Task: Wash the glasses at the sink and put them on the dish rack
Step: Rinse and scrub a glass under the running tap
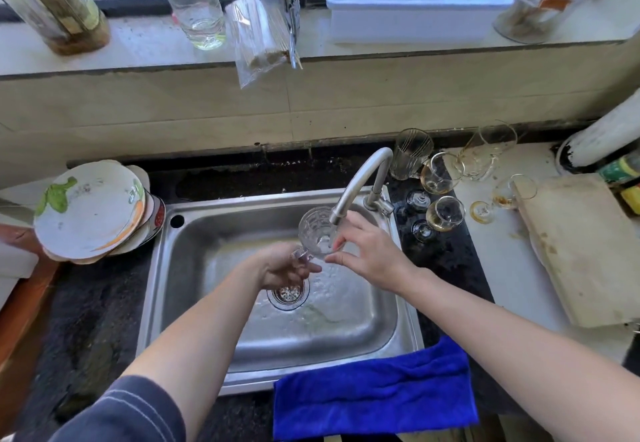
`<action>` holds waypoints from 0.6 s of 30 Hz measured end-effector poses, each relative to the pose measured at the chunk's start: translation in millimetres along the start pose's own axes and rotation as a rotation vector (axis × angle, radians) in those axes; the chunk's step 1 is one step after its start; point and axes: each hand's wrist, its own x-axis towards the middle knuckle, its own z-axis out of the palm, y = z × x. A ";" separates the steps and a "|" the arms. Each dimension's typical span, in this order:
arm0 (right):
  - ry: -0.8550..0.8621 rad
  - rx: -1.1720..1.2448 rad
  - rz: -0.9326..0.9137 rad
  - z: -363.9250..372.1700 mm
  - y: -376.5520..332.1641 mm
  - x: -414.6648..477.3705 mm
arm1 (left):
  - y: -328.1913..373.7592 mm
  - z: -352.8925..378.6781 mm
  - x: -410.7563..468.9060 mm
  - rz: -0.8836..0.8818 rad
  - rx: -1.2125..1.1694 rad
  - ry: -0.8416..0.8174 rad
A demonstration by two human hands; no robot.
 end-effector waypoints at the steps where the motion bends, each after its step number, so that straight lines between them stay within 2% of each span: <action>1: -0.002 -0.018 -0.005 -0.9 2.3 -2.0 | 3.6 2.7 1.9 0.000 -0.029 -0.006; 3: 0.064 -0.149 -0.046 -4.5 5.2 -7.9 | 8.6 9.1 5.7 0.039 -0.095 0.038; 6: 0.237 -0.422 -0.227 -6.3 6.1 -18.4 | 12.3 14.9 15.2 0.153 -0.160 0.169; 7: 0.196 -0.468 -0.231 -3.3 4.0 -21.6 | 12.5 15.6 18.7 0.201 -0.154 0.211; 8: 0.075 -0.477 -0.158 -0.4 -0.4 -21.7 | 13.3 17.0 21.1 0.245 -0.140 0.246; 11: -0.275 -0.488 0.155 10.2 -10.0 -1.9 | 18.0 21.4 25.7 0.317 -0.097 0.308; 13: -0.333 -0.488 0.186 17.7 -12.4 9.9 | 20.8 20.1 27.5 0.326 -0.085 0.348; 15: -0.351 -0.456 0.140 18.2 -8.8 5.3 | 20.2 11.6 29.1 0.329 -0.086 0.395; 18: -0.430 -0.545 0.097 14.3 4.4 -4.9 | 17.9 3.5 27.8 0.336 -0.081 0.451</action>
